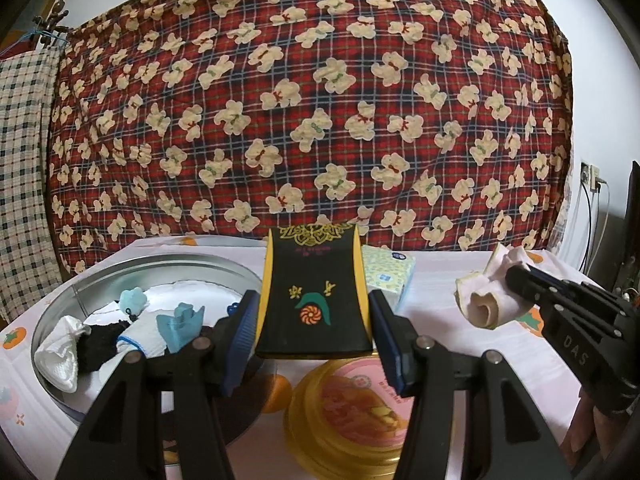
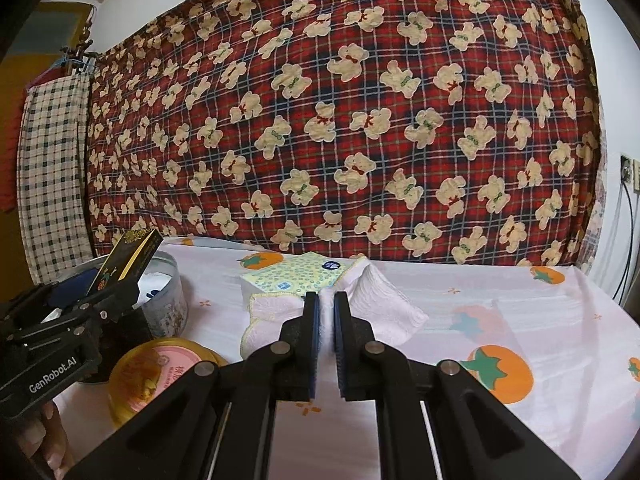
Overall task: Organize soft objects
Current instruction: 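Carry the box with the left tool while the right tool carries the cloth toward the tin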
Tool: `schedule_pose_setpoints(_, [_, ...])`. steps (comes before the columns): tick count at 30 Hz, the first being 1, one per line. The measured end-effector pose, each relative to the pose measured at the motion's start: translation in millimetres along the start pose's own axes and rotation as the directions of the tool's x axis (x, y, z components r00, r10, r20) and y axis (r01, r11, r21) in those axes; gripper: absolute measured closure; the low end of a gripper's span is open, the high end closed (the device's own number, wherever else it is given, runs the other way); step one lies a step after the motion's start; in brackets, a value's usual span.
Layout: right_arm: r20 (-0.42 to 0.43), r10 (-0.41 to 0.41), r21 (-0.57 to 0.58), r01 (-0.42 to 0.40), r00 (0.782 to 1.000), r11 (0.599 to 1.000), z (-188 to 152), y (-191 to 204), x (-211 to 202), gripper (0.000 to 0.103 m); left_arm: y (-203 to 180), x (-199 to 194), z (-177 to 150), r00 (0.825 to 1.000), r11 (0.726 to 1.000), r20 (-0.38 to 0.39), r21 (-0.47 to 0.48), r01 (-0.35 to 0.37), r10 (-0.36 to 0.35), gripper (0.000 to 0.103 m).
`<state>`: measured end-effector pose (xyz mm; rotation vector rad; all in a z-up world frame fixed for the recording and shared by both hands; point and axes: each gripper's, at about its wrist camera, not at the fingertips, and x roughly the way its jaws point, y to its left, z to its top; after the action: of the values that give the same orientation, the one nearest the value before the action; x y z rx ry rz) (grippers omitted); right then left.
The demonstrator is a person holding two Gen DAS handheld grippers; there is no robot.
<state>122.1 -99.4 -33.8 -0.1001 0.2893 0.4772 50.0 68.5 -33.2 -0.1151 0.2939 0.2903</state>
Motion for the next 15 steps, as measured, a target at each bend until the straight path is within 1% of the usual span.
schedule_pose_setpoints(9, [-0.002,0.010,0.003,-0.010,1.000,1.000,1,8,4,0.095,18,0,1,1.000,1.000,-0.001,-0.026,-0.008,0.008,0.048])
schedule_pose_setpoints(15, [0.000,0.027,-0.003,-0.027,1.000,1.000,1,21,5,0.095,25,1,-1,1.000,0.999,-0.002,-0.032,-0.014,0.014,0.048])
